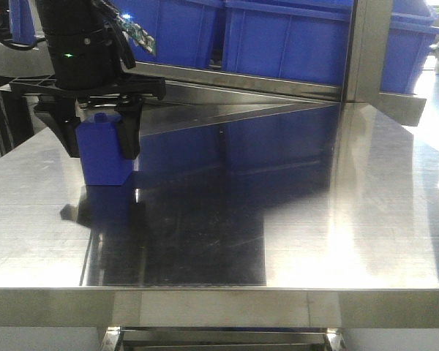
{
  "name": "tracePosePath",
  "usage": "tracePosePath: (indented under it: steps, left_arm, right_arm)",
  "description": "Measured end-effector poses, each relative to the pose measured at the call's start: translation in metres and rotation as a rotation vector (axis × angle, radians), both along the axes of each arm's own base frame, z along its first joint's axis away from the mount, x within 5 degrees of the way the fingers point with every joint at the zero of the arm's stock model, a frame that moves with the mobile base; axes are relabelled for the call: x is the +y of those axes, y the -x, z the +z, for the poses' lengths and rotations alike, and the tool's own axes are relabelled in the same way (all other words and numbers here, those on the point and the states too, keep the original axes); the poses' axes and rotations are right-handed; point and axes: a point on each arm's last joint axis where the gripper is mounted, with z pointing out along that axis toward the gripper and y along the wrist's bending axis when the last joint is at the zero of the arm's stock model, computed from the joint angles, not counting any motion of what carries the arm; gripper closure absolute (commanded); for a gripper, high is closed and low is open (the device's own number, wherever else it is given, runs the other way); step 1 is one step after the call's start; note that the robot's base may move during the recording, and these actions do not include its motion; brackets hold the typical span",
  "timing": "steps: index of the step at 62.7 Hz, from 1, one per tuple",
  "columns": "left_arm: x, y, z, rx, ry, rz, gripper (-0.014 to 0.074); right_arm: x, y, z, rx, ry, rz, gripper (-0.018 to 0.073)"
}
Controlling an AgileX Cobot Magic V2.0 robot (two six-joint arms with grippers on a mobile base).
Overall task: Pick and sort blue part to right shelf
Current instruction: 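Lift the blue part with the left gripper and raise it away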
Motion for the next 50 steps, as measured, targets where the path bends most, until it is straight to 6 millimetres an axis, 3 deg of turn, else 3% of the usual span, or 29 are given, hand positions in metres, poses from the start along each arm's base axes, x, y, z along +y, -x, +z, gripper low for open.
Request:
tracePosePath:
  steps: [14,21,37,50]
  left_arm:
    - [0.000,0.001,0.002,0.000,0.010,0.002,0.0287]
    - [0.000,0.006,0.015,-0.011,0.035,-0.015,0.0308]
    - [0.001,0.034,0.057,-0.068,0.142,-0.221,0.0363]
    - [0.014,0.059,0.069,-0.193,0.147,-0.357,0.0386]
  right_arm:
    - [0.000,0.000,0.000,0.000,0.000,0.000,0.0165]
    - [0.000,0.000,0.000,0.000,0.000,0.000,0.0165]
    - [0.000,0.000,0.000,0.002,0.000,0.000,0.0165]
    - [0.000,0.000,0.000,0.002,0.000,0.000,0.0165]
